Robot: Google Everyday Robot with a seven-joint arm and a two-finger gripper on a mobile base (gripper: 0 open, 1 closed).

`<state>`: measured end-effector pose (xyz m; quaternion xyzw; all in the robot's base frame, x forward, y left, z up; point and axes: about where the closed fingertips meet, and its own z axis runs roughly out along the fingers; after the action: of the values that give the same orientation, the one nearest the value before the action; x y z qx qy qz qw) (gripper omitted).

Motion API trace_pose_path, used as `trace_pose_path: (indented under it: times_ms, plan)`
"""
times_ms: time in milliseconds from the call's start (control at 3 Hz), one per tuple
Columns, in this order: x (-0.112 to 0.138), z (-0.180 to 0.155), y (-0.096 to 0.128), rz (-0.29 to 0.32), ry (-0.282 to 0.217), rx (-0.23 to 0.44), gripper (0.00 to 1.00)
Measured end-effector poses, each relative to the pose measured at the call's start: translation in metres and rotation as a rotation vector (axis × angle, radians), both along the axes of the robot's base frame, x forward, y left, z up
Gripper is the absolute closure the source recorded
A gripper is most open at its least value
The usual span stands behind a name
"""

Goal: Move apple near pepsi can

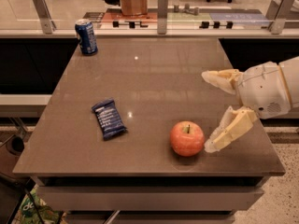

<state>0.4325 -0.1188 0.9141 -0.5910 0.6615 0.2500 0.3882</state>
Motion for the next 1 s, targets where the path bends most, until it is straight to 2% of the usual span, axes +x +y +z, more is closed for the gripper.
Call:
trace_pose_path:
  times_ms: [333, 667, 1000]
  plan:
    - [0.010, -0.020, 0.021, 0.021, -0.014, 0.037, 0.00]
    - [0.022, -0.048, 0.031, 0.040, -0.033, 0.059, 0.00]
    - [0.028, -0.071, 0.033, 0.045, -0.037, 0.070, 0.00]
